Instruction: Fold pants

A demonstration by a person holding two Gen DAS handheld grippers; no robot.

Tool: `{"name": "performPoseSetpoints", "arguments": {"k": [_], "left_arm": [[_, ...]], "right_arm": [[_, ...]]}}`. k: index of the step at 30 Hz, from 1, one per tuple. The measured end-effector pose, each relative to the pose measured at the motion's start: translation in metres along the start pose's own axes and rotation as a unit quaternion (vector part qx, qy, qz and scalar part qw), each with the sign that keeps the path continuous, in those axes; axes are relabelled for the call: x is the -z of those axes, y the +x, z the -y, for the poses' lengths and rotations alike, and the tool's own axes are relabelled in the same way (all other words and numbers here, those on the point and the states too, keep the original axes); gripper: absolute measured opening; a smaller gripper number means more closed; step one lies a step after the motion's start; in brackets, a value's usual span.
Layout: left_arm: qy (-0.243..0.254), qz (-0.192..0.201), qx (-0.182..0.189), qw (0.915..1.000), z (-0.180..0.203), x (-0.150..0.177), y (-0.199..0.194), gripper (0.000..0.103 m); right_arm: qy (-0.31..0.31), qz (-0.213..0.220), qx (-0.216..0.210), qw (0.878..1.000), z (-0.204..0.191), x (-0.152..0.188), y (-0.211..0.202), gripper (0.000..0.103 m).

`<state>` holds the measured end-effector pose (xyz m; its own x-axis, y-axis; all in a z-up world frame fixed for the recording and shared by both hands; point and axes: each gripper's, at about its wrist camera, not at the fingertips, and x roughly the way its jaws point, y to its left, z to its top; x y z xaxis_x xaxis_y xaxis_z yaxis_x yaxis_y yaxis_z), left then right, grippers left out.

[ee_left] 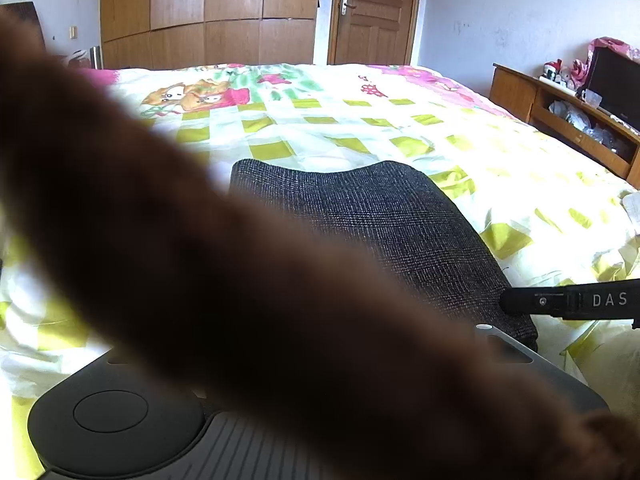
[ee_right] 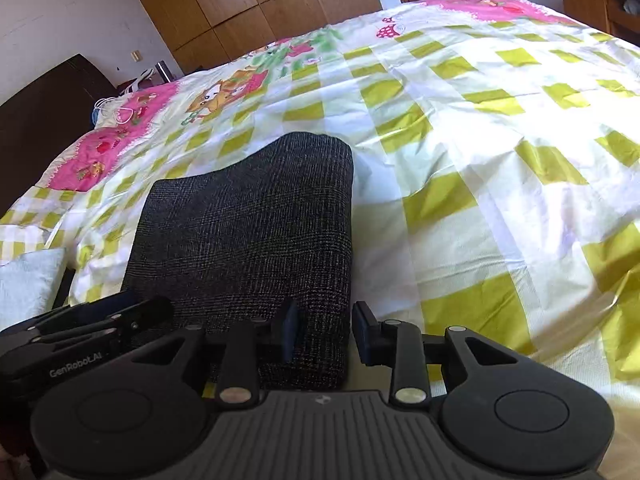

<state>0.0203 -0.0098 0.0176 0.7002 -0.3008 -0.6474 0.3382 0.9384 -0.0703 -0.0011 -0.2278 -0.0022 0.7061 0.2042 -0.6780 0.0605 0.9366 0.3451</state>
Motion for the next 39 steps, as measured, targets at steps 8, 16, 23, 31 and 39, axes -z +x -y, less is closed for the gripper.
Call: {"name": "performPoseSetpoints", "arguments": {"k": [8,16,23,31,39], "left_arm": [[-0.009,-0.009,0.003,0.9999,0.01,0.017,-0.015,0.066],[0.01,-0.027,-0.014,0.9995,0.025,0.02,-0.016,0.073],[-0.006,-0.019,-0.011,0.9997,0.028,0.014,-0.014,0.078],[-0.007,-0.028,-0.012,0.9995,0.029,0.017,-0.007,0.079],[-0.008,-0.028,-0.01,0.9995,0.028,0.019,-0.008,0.079]], "right_arm": [[-0.061,0.041,0.001,0.997,-0.033,0.025,-0.022,0.046],[-0.046,0.037,-0.004,0.998,-0.028,0.023,-0.018,0.046],[-0.052,0.03,0.002,0.998,-0.029,0.024,-0.01,0.047],[-0.059,0.027,0.008,0.998,-0.032,0.025,-0.006,0.049],[-0.069,0.027,0.016,0.997,-0.034,0.026,-0.006,0.049]]}}
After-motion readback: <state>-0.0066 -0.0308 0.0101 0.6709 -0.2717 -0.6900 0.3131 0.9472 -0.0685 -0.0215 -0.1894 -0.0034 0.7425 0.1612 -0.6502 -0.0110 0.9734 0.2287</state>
